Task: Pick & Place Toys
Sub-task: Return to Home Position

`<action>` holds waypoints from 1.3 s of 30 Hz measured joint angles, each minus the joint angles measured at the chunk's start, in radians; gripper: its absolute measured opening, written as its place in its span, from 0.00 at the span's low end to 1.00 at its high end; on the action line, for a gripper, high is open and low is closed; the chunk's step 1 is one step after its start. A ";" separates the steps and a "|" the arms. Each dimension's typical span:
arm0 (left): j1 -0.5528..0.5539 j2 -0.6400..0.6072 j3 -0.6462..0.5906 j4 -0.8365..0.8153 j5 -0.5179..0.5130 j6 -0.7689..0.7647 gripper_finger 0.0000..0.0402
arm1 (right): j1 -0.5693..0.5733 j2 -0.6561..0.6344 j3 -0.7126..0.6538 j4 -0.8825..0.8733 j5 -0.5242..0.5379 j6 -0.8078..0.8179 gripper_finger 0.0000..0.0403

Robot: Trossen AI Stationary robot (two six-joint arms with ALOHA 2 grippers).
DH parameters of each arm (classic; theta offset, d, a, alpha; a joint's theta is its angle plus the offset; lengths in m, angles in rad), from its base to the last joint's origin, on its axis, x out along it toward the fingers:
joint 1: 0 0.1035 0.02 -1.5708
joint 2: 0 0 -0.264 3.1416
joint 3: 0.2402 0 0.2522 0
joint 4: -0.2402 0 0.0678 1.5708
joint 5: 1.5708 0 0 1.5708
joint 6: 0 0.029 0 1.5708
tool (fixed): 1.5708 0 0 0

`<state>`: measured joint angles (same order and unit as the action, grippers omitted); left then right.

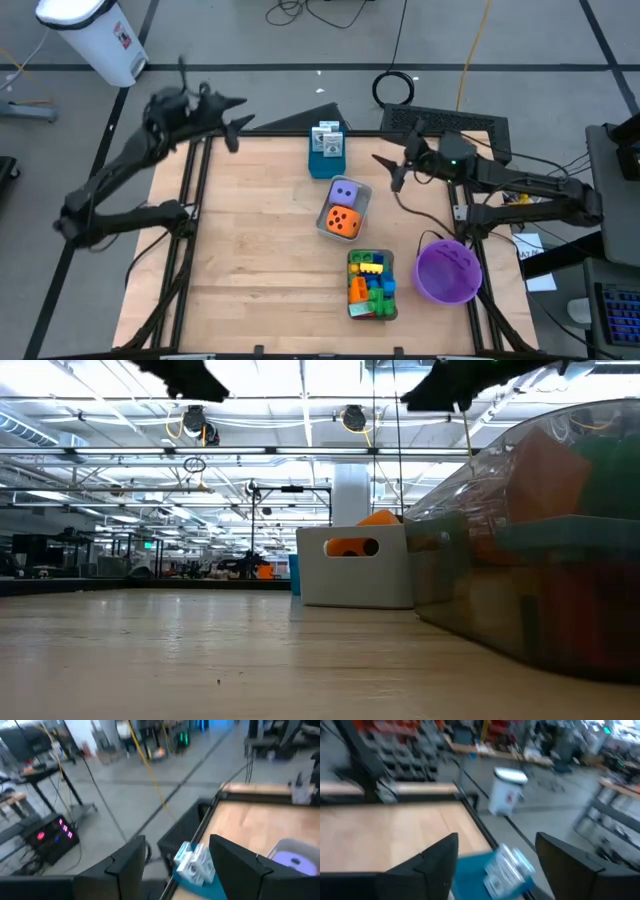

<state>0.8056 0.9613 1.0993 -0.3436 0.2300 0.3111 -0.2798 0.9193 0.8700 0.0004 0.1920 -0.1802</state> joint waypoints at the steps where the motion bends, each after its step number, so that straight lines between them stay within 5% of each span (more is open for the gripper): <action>1: 0.001 -0.047 -0.072 0.064 0.012 -0.019 0.57 | 0.000 -0.012 -0.010 0.026 -0.020 0.006 0.61; 9: 0.000 -0.313 -0.535 0.537 0.169 -0.205 0.57 | 0.000 -0.145 -0.185 0.194 -0.037 0.039 0.45; 20: 0.007 -0.367 -0.957 1.096 0.217 -0.405 0.57 | 0.000 -0.376 -0.453 0.308 -0.035 0.090 0.28; 30: 0.113 -0.369 -1.064 1.230 0.330 -0.516 0.57 | 0.000 -0.668 -0.523 0.100 -0.028 0.148 0.16; 39: 0.206 -0.368 -1.064 1.232 0.355 -0.525 0.57 | 0.000 -0.831 -0.686 0.116 0.043 0.148 0.07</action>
<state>1.0112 0.5934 0.0349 0.8879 0.5850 -0.2142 -0.2794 0.0887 0.1843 0.1161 0.2351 -0.0319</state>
